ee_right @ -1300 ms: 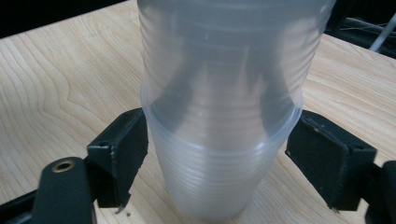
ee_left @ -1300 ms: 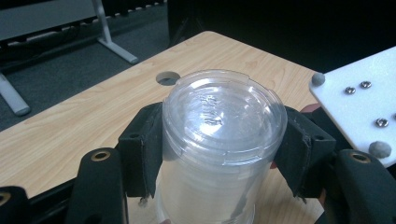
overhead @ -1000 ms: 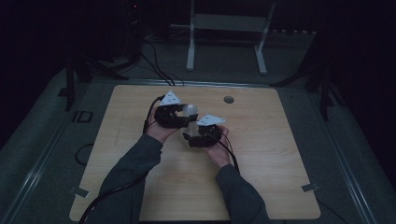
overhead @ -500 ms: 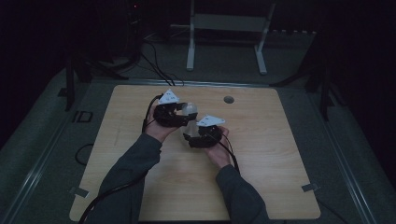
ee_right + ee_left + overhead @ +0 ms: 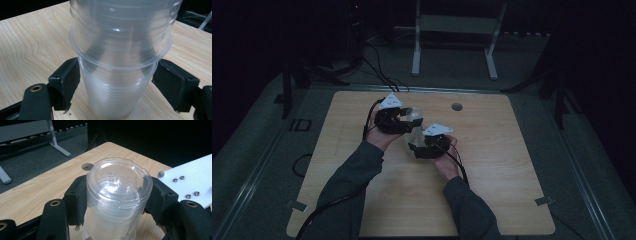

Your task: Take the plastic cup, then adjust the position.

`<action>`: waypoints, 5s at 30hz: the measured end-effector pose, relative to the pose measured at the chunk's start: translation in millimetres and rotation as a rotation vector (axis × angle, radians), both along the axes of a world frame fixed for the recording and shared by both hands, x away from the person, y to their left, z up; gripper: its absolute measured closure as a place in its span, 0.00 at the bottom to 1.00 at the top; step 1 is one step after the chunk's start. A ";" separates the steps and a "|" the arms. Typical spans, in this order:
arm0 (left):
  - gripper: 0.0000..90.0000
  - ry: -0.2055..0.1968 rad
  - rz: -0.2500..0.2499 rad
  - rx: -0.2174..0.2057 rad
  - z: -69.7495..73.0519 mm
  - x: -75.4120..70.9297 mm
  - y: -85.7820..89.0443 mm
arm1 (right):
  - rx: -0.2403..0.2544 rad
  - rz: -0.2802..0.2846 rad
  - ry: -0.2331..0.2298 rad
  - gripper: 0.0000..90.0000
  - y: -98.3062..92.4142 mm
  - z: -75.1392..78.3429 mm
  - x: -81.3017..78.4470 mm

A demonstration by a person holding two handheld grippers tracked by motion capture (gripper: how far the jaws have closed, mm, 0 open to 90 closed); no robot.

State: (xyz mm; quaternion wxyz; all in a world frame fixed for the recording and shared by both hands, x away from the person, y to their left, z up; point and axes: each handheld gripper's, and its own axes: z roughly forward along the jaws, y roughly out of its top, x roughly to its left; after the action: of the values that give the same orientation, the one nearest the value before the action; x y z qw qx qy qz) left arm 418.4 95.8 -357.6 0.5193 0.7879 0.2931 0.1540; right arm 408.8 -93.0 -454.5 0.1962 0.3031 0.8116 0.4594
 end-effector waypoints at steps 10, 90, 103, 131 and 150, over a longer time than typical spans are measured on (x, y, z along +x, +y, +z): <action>0.44 -0.017 -0.013 -0.018 12.5 -1.3 1.9 | -0.012 0.001 -0.021 0.21 1.5 4.5 -4.6; 0.45 -0.110 -0.045 -0.097 40.3 -69.4 61.2 | 0.047 0.048 -0.002 0.37 -63.0 7.3 -71.7; 0.45 -0.096 -0.048 -0.095 27.9 -73.0 62.4 | 0.034 0.054 0.008 0.36 -62.9 4.4 -72.1; 0.45 -0.066 -0.026 -0.125 -5.7 -79.4 73.8 | 0.053 0.093 -0.005 0.35 -53.4 17.7 -69.3; 0.45 -0.069 -0.021 -0.180 -19.1 -81.3 77.5 | 0.094 0.157 -0.037 0.35 -35.0 30.8 -67.7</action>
State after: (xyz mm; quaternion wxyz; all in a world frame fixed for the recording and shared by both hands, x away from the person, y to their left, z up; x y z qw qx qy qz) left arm 337.0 173.3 -376.7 0.5994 0.7352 0.2795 0.1488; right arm 341.1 -128.0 -423.8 0.1600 0.2390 0.8067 0.5163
